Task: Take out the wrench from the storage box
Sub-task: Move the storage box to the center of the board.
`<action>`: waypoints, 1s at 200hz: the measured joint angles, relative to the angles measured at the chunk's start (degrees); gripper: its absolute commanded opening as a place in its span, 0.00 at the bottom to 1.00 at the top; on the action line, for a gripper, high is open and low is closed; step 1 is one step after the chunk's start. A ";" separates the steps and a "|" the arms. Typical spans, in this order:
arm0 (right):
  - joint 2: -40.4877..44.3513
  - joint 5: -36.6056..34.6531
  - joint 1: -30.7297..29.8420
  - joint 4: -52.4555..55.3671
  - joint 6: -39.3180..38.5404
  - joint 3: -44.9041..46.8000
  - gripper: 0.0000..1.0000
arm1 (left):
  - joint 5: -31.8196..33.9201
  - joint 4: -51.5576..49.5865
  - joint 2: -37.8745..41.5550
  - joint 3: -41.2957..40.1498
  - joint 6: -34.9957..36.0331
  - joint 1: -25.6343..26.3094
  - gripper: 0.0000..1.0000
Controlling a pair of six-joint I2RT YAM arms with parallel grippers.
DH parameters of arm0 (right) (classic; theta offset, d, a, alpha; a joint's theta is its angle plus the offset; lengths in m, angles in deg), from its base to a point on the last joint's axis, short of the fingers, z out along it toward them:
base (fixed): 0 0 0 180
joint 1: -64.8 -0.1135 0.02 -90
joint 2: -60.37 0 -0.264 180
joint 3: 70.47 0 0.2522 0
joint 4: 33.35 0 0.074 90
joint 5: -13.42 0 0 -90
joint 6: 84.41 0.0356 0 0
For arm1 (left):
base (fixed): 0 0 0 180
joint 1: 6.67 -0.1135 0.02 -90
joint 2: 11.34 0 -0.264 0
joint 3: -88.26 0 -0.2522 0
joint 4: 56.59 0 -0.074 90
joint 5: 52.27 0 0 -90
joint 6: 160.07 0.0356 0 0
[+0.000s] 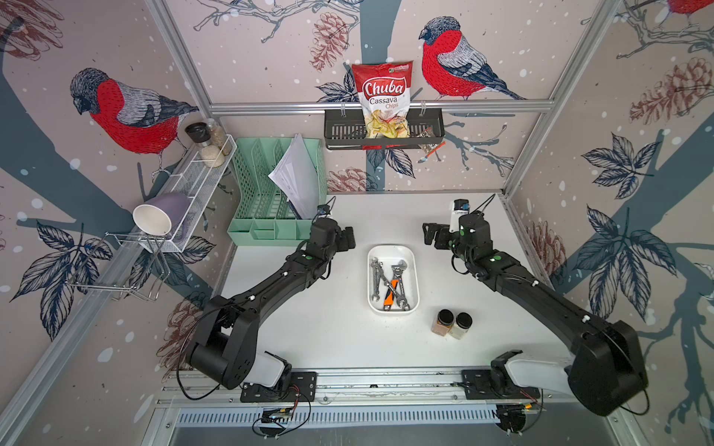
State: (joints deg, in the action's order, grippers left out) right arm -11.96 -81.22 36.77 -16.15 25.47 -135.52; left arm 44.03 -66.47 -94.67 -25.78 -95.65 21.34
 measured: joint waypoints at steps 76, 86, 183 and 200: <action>-3.98 8.46 -9.64 10.32 3.28 3.54 0.83 | -17.79 -4.48 -3.08 -5.05 -11.76 5.97 0.80; -5.33 9.16 -10.32 10.47 4.09 3.54 0.81 | -19.56 -4.33 -3.41 -5.38 -12.00 5.99 0.79; -11.87 10.43 -13.07 10.43 5.53 3.56 0.77 | -29.03 0.17 -6.84 -6.95 -15.65 6.23 0.78; -12.90 10.49 -13.49 10.51 5.55 2.58 0.76 | -28.83 0.11 -7.21 -6.19 -15.96 6.23 0.79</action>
State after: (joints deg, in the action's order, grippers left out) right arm -24.86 -70.73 23.29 -5.64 31.02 -132.94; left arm 15.21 -66.36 -101.88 -31.96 -111.61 27.57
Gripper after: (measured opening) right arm 0.765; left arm 0.785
